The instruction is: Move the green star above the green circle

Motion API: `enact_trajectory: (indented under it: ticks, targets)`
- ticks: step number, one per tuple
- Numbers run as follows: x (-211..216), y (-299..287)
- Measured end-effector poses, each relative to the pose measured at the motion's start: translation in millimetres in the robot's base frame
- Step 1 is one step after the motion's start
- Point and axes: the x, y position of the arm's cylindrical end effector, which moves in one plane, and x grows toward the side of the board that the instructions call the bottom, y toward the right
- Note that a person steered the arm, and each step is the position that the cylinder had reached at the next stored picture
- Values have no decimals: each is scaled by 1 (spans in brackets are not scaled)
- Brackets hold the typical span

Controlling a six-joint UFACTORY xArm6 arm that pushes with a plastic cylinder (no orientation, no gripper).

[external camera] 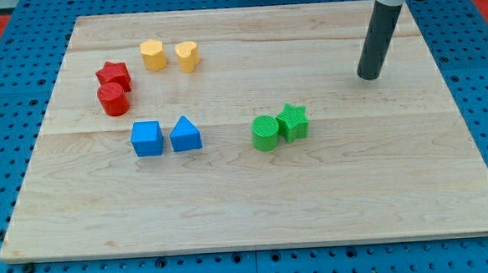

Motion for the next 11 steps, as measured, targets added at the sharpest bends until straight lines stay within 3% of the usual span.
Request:
enact_trajectory:
  ticks: [5, 6, 7, 8, 9, 11]
  targets:
    - [-8, 0]
    - [9, 47]
    - [67, 65]
    - [116, 2]
    - [107, -88]
    - [43, -142]
